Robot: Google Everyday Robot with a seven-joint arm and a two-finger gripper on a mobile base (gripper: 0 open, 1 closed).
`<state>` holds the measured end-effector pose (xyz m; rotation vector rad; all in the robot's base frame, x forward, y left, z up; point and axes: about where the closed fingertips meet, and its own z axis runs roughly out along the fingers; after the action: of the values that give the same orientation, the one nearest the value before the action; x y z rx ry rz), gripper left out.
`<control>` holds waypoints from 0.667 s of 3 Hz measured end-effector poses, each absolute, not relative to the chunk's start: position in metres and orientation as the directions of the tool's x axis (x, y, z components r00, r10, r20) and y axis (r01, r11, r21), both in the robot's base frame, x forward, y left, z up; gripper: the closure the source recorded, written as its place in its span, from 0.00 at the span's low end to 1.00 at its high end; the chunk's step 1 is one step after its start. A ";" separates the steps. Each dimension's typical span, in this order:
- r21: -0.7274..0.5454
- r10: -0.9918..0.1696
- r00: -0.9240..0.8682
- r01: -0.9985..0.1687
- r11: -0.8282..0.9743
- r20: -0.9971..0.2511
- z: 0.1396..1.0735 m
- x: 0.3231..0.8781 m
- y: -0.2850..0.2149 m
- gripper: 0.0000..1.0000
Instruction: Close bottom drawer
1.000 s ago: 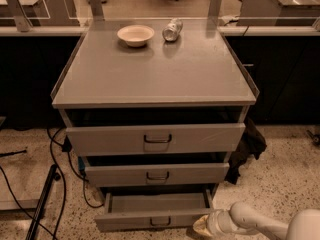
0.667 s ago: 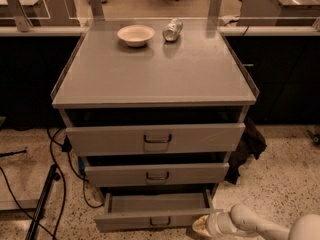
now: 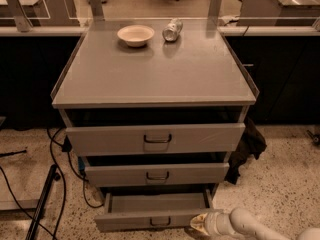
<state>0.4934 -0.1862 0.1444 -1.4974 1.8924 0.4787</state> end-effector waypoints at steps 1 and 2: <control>-0.182 -0.702 -0.065 -0.945 0.272 -0.710 0.140 0.503 -0.183 1.00; -0.248 -0.698 -0.003 -0.934 0.258 -0.716 0.135 0.515 -0.178 1.00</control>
Offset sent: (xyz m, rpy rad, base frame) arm 0.0367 0.0070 -0.0132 0.0179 -0.2351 0.0347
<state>0.5147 -0.1783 0.1347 -1.5004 1.7594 0.3862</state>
